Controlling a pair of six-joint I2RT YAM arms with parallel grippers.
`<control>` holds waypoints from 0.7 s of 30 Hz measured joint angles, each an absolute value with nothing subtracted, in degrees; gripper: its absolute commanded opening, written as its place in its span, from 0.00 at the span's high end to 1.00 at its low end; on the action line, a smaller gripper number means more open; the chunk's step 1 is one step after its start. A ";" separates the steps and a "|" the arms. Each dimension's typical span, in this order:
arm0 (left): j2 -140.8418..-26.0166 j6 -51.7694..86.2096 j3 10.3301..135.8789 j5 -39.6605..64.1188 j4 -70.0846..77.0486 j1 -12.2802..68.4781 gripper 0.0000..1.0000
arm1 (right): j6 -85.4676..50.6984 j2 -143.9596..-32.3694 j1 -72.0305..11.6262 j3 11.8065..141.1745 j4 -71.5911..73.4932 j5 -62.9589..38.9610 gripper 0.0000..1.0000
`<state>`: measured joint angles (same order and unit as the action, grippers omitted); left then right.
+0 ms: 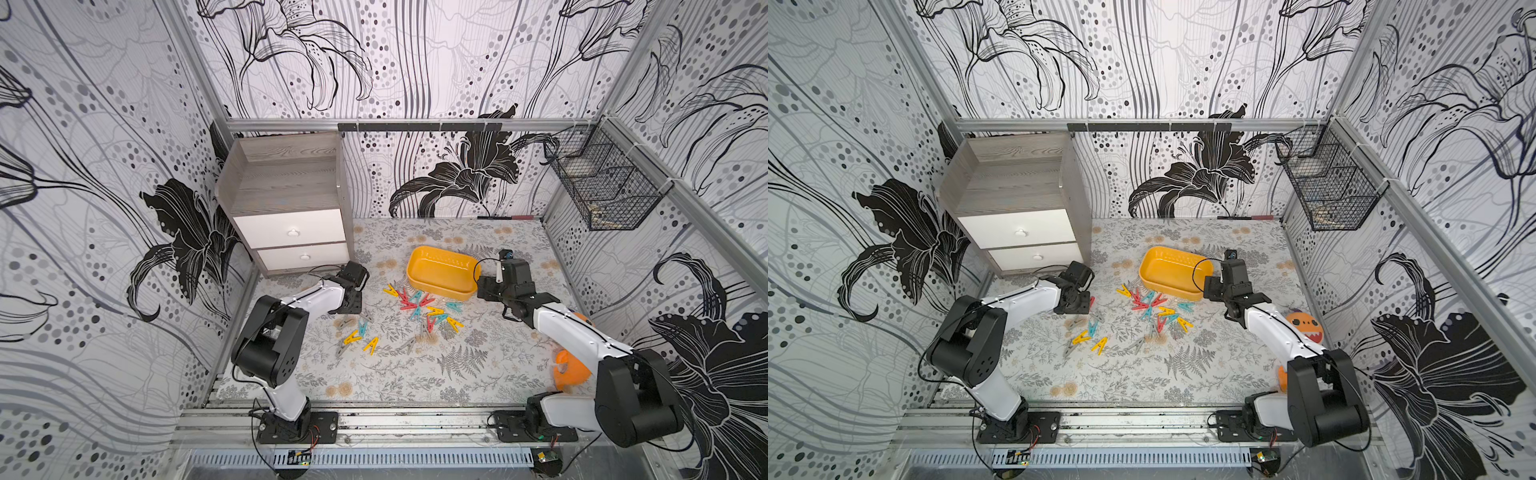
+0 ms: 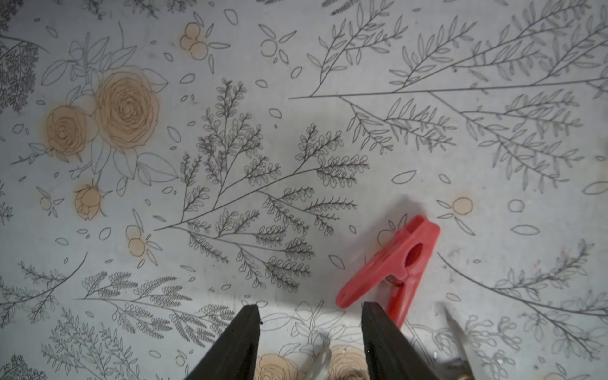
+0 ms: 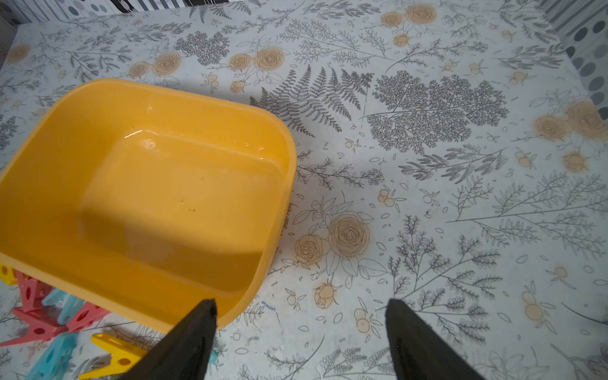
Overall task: Put the clothespins into the storage box
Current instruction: Pick up the clothespin from the center of the board.
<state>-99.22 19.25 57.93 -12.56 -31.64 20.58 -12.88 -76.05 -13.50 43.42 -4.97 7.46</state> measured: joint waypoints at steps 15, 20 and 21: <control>-103.74 16.75 62.39 -9.93 -31.07 22.20 0.68 | -12.88 -77.65 -13.50 43.42 -4.91 7.49 0.15; -104.31 16.43 62.41 -9.23 -30.98 22.90 0.74 | -12.88 -77.76 -13.50 43.42 -4.93 7.49 0.17; -104.47 16.38 62.41 -9.19 -30.94 22.87 0.75 | -12.91 -77.76 -13.50 43.42 -4.93 7.49 0.17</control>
